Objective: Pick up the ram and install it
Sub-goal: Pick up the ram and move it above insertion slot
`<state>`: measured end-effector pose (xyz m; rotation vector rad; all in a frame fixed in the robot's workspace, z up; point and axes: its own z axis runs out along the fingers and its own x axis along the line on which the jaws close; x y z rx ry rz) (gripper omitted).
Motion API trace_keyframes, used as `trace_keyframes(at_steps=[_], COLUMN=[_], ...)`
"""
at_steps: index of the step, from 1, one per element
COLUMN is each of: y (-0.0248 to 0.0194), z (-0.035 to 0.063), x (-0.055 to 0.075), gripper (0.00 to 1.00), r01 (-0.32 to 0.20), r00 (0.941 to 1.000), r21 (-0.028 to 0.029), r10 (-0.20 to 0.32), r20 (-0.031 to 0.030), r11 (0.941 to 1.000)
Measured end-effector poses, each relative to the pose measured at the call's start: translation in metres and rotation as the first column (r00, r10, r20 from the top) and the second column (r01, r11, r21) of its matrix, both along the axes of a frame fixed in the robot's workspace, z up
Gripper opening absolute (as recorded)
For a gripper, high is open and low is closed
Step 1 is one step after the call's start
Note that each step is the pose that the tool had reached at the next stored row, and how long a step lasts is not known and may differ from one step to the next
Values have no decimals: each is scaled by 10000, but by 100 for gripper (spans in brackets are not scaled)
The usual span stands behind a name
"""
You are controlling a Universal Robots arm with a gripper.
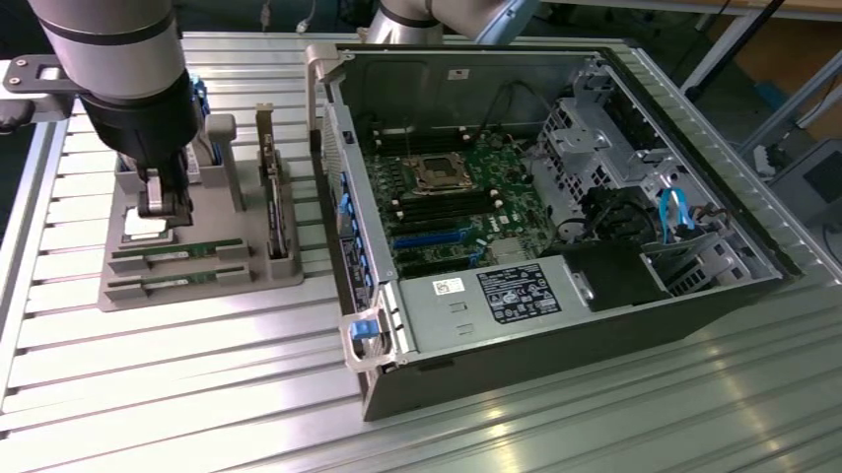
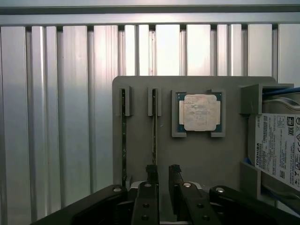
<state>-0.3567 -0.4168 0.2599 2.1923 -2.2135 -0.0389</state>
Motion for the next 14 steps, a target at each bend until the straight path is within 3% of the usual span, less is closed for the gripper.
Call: trace_keyframes(at_steps=[3,7,14], y=[-42,-165,-268], z=[0,0,0], x=[-5,-14,-20], gripper=[24,24,24], r01=[0,-1,-1], r00=[10000,10000,10000], r21=[0,0,0], r10=[0,1,1], r20=[0,0,-1], r11=[10000,10000,10000])
